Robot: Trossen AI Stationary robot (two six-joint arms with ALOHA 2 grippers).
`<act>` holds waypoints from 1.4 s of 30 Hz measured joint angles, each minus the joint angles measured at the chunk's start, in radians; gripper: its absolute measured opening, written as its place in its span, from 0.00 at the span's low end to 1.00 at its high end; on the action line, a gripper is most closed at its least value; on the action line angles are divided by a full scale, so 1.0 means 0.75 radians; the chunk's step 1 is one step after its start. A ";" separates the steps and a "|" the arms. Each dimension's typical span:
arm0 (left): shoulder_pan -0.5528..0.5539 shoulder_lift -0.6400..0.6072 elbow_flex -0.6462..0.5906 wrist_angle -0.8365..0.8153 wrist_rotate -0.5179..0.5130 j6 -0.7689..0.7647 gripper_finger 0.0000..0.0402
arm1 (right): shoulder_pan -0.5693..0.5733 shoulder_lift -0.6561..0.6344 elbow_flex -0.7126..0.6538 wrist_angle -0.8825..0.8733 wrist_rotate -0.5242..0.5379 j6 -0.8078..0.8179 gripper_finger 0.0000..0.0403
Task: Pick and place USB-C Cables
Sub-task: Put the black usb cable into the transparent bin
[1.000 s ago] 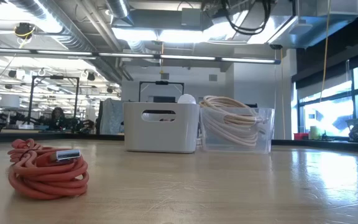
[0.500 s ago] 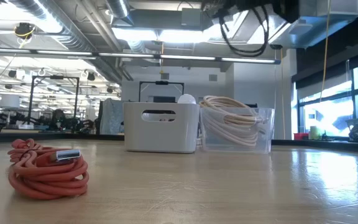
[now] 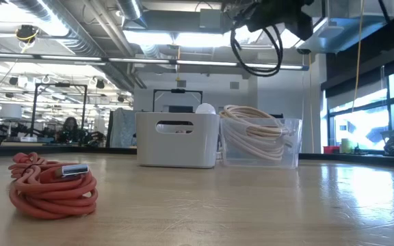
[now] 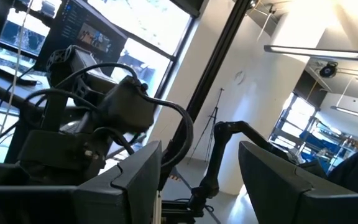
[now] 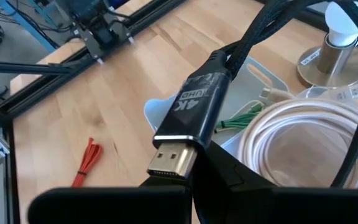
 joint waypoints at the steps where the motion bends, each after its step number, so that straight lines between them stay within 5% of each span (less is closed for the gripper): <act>1: 0.000 0.000 0.000 0.000 0.000 0.000 0.52 | -0.011 0.000 0.000 0.001 -0.013 -0.009 0.03; 42: -0.002 0.001 0.000 -0.088 -0.024 0.012 0.52 | -0.088 0.074 -0.004 0.036 -0.148 -0.011 0.03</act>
